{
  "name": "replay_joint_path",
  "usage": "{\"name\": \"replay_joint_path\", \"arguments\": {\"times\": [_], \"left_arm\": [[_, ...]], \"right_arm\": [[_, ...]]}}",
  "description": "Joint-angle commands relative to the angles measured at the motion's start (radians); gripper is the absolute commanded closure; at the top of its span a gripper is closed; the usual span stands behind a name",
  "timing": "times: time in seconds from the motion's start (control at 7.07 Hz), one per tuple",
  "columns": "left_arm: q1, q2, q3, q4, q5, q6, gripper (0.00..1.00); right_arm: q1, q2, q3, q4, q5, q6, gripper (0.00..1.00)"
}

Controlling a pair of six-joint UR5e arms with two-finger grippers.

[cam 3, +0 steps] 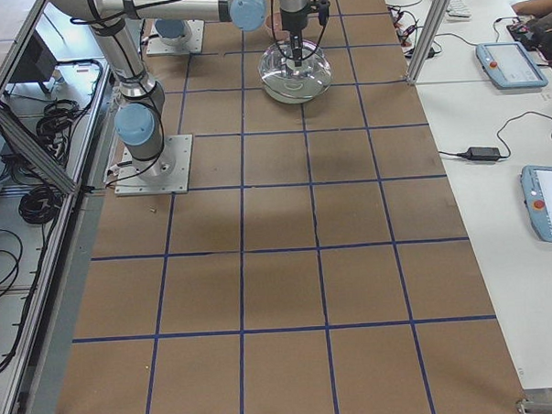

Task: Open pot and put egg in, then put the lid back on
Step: 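Lower the left gripper around the brown egg in the pink bowl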

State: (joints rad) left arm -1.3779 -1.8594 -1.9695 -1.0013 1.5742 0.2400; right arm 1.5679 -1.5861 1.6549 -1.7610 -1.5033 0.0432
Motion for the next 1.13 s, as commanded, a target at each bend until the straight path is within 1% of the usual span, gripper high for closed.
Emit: {"name": "replay_joint_path", "arguments": {"times": [0.0,0.71,0.85,0.99], "left_arm": [[0.000,-0.003,-0.002,0.003,0.000,0.001,0.02],[0.000,-0.014,-0.019,0.016,0.004,0.002,0.02],[0.000,-0.015,-0.019,0.018,0.004,0.002,0.04],[0.000,-0.024,-0.019,0.041,0.010,0.002,0.04]], "right_arm": [[0.000,0.000,0.000,0.000,0.000,0.000,0.66],[0.000,0.002,0.000,0.000,0.000,0.000,0.66],[0.000,0.002,0.000,0.000,0.000,0.000,0.66],[0.000,0.002,0.000,0.000,0.000,0.000,0.66]]}}
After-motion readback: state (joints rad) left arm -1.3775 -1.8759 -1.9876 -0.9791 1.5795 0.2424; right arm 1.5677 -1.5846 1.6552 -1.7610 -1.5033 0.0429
